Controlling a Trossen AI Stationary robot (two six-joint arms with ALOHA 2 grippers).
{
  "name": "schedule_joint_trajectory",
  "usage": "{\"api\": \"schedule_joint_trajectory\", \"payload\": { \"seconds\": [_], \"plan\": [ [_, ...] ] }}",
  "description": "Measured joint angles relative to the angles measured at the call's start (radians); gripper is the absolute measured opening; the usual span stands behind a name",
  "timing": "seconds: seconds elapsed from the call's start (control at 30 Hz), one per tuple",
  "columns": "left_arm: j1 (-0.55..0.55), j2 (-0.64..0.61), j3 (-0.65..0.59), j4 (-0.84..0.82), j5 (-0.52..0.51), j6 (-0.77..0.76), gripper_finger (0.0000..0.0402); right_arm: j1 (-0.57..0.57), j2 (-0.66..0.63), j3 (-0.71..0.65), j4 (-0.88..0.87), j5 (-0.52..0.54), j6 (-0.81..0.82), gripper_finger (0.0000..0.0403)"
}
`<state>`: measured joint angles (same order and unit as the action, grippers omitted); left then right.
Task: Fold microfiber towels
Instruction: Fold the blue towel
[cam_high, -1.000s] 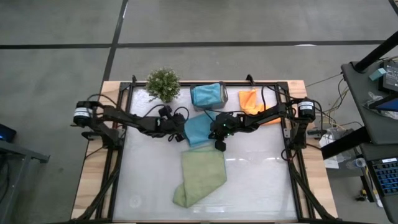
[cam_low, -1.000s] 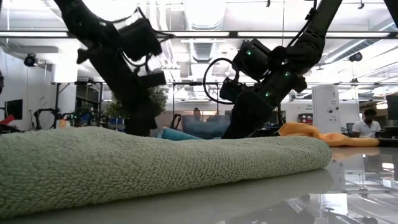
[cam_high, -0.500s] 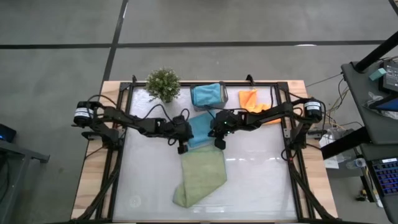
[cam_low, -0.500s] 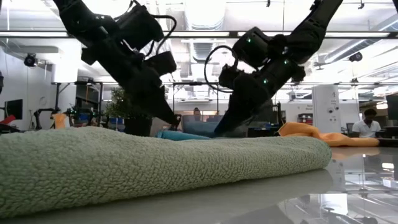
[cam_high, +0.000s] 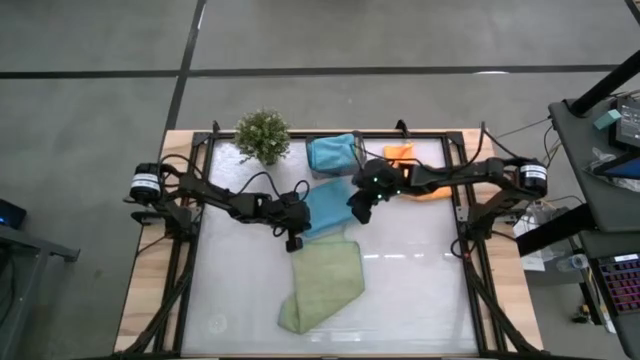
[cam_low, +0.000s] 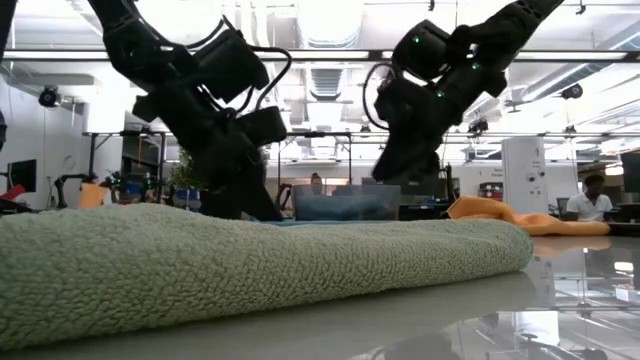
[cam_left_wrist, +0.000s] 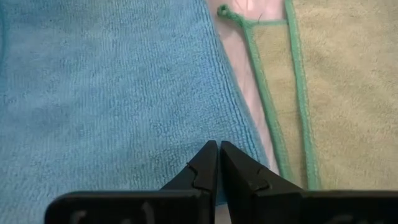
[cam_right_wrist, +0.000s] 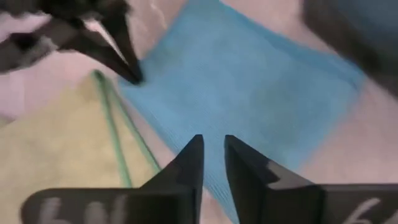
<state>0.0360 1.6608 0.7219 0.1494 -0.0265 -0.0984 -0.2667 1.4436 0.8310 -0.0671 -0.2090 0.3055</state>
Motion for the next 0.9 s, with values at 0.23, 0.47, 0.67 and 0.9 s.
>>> {"api": "schedule_joint_trajectory", "payload": {
  "seconds": [0.23, 0.47, 0.67, 0.9],
  "plan": [
    [0.000, 0.000, -0.005, -0.001, 0.000, 0.000, 0.0006, -0.094, 0.046, -0.002, -0.054, 0.000, 0.110, 0.0147],
    [0.000, 0.000, -0.011, 0.000, 0.000, 0.003, 0.0006, -0.153, 0.164, -0.003, 0.018, -0.092, 0.157, 0.0221],
    [0.000, 0.000, -0.012, 0.000, 0.000, 0.028, 0.0006, -0.158, 0.227, -0.002, 0.119, -0.149, 0.195, 0.0254],
    [0.000, 0.000, -0.013, 0.000, 0.000, 0.036, 0.0006, -0.157, 0.240, -0.002, 0.151, -0.182, 0.212, 0.0201]
  ]
}}
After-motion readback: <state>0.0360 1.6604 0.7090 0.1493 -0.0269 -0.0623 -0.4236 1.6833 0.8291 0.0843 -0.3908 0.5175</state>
